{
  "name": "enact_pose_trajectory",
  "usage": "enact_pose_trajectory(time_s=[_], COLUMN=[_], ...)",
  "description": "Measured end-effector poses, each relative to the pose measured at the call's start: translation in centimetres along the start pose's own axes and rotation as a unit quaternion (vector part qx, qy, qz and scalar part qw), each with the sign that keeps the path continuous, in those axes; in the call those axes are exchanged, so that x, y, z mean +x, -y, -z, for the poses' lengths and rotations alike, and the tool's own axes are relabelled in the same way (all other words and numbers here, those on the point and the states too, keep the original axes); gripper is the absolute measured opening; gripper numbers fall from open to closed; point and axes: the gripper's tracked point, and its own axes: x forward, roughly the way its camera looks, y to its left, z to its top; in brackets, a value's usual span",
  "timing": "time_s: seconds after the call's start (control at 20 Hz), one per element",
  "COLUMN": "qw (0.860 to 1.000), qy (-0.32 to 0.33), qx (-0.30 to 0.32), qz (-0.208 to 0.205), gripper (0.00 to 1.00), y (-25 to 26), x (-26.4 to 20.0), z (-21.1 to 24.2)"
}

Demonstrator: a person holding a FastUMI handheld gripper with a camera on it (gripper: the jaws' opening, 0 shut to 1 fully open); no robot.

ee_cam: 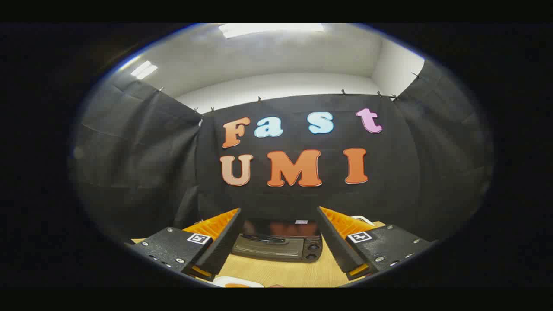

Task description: Open the toaster oven, put the food inside, and close the toaster oven door.

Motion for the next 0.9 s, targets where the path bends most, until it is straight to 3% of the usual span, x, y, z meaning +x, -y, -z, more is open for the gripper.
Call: enact_pose_trajectory(time_s=[0.9], qw=[1.0], qy=[-0.01], qx=[0.011], qz=[0.01], gripper=[0.99], y=[-0.6], x=[3.2], z=[2.5])
